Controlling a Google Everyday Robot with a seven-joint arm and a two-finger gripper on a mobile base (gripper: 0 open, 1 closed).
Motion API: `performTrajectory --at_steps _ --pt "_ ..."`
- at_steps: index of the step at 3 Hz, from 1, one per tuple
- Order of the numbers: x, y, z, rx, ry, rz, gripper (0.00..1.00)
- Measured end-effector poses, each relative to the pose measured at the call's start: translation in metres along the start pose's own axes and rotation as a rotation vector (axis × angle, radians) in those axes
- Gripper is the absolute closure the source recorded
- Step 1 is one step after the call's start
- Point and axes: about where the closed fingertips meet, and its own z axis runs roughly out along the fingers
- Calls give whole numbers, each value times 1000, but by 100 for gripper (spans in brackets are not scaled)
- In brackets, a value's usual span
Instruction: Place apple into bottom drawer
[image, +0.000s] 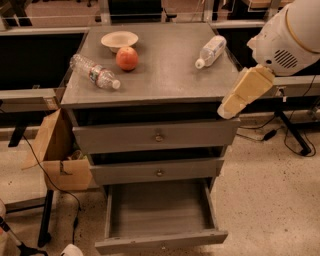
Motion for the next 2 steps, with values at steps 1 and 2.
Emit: performTrajectory --at_steps 1,2 --pt "0 0 0 1 -1 0 0" --pt "-29 -5 18 15 -84 20 0"
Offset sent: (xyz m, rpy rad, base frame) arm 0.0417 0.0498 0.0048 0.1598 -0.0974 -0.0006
